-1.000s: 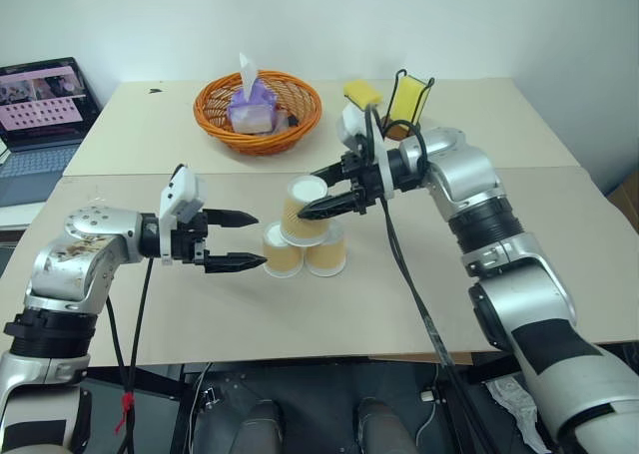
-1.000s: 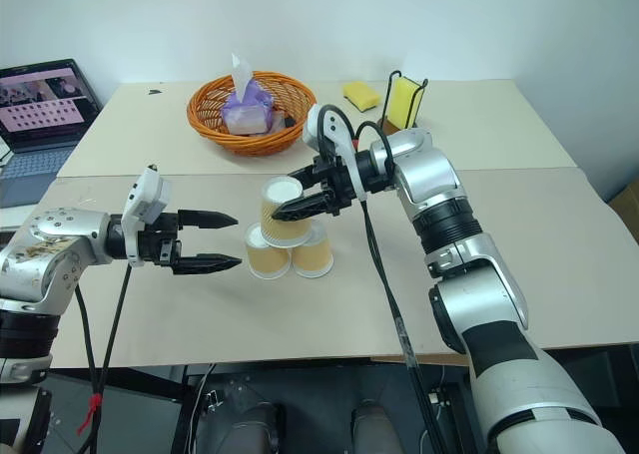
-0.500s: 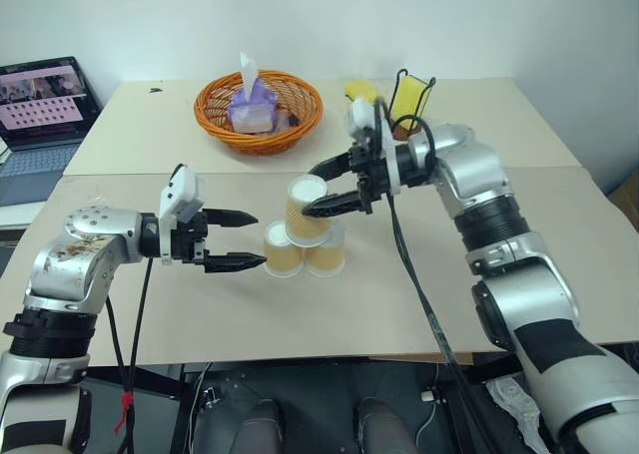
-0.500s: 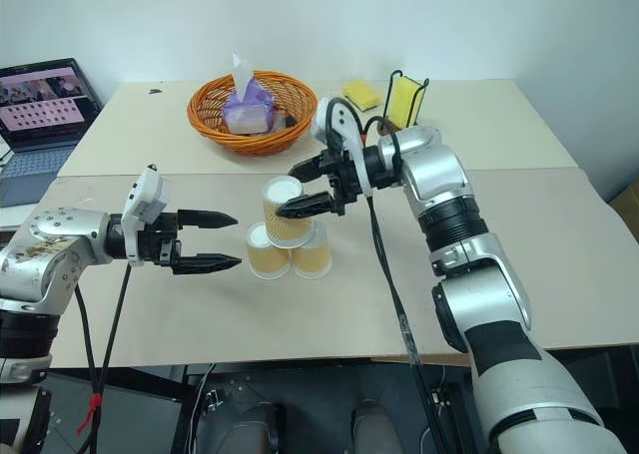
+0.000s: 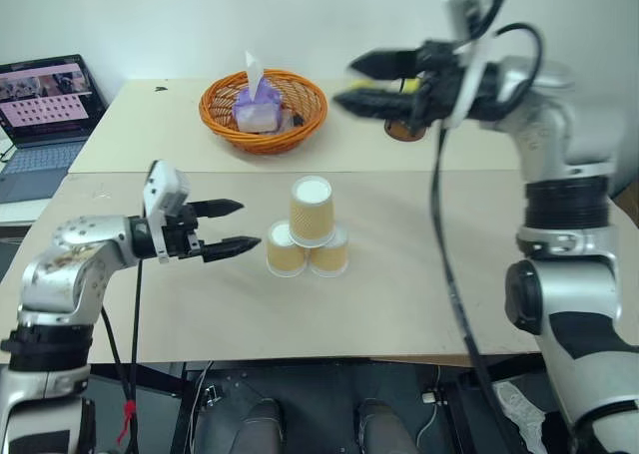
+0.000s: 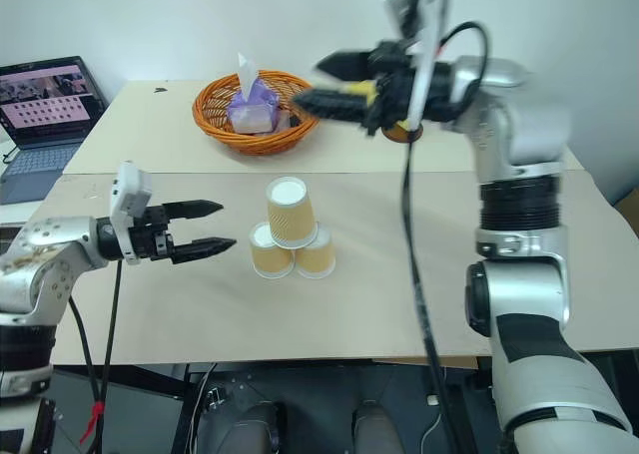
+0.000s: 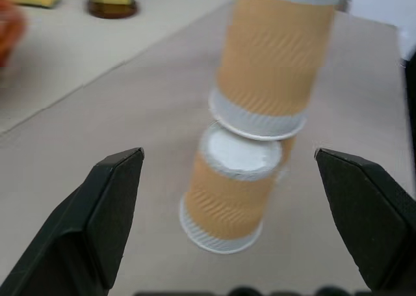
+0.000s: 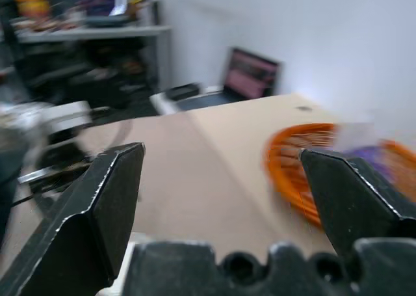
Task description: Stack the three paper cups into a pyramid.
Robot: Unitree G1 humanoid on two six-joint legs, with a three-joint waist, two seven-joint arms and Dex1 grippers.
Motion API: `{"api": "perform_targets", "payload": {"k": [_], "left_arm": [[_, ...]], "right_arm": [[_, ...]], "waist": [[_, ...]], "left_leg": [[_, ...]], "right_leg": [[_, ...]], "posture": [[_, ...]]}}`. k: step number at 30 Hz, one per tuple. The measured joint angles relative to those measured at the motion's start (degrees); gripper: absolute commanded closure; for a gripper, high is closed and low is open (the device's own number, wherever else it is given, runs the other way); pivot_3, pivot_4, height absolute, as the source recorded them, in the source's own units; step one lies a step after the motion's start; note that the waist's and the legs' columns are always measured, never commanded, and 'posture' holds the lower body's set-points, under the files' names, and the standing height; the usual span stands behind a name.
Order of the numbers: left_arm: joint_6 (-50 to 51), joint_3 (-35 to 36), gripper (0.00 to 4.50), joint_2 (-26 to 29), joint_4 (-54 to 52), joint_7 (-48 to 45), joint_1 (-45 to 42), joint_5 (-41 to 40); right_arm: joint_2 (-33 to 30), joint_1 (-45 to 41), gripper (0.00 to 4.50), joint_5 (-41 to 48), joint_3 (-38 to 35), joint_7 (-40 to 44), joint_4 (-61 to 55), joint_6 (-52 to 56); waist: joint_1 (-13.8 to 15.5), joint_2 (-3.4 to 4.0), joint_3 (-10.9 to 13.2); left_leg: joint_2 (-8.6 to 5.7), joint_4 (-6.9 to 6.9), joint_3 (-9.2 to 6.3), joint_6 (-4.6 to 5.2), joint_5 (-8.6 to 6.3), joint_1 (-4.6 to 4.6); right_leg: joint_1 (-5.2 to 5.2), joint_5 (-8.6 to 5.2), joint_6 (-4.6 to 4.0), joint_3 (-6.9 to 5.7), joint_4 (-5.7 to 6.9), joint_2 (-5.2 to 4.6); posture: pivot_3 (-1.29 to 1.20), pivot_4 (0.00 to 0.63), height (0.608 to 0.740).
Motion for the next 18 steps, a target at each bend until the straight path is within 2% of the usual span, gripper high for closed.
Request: {"api": "perform_targets", "payload": {"k": [3, 5, 9, 13, 18], "left_arm": [[1.49, 6.50, 0.00, -7.50, -5.50, 13.61, 7.79, 0.98], [1.27, 8.93, 0.00, -12.79, -6.23, 23.43, 9.53, 3.18], [-3.63, 11.25, 0.00, -20.76, -4.48, 36.18, 8.45, 6.74], [-12.77, 12.22, 0.00, -23.98, 3.52, 45.40, 4.82, 11.93], [-24.44, 14.81, 0.00, -24.52, 14.96, 53.47, 3.43, 16.77]], "right_arm": [[-2.14, 13.32, 0.09, -4.25, -5.44, -12.66, -1.66, -0.07], [-2.39, 21.99, 0.09, -9.72, -5.62, -21.50, -1.49, -0.63], [-1.35, 29.32, 0.09, -17.05, -4.96, -34.41, 0.86, -3.55], [3.42, 32.09, 0.09, -18.90, -5.27, -42.41, 3.51, -10.44], [7.77, 37.74, 0.09, -21.48, -2.92, -47.31, 5.34, -22.60]], "waist": [[0.25, -0.01, -0.01], [0.57, 0.00, -0.01], [0.27, 0.11, -0.06], [-0.57, 0.08, -0.13], [-0.46, 0.05, -0.15]], "left_leg": [[-0.05, 0.01, 0.03, 0.00, 0.00, 0.00], [-0.09, 0.03, 0.11, -0.02, 0.01, 0.00], [-0.08, 0.01, 0.22, -0.04, 0.03, 0.17], [-0.04, -0.03, 0.20, -0.04, 0.03, 0.19], [-0.07, -0.01, 0.22, -0.05, 0.03, 0.12]], "right_leg": [[-0.03, 0.01, -0.01, 0.03, -0.01, -0.08], [-0.13, 0.01, -0.01, 0.10, -0.02, -0.10], [-0.04, 0.03, -0.05, 0.22, -0.01, -0.06], [-0.02, 0.04, -0.06, 0.23, -0.06, 0.02], [-0.03, 0.04, -0.06, 0.22, -0.07, -0.03]], "posture": [[0.00, 0.150, 0.740], [0.00, 0.150, 0.740], [0.00, 0.150, 0.740], [0.00, 0.150, 0.740], [0.00, 0.150, 0.740]]}}
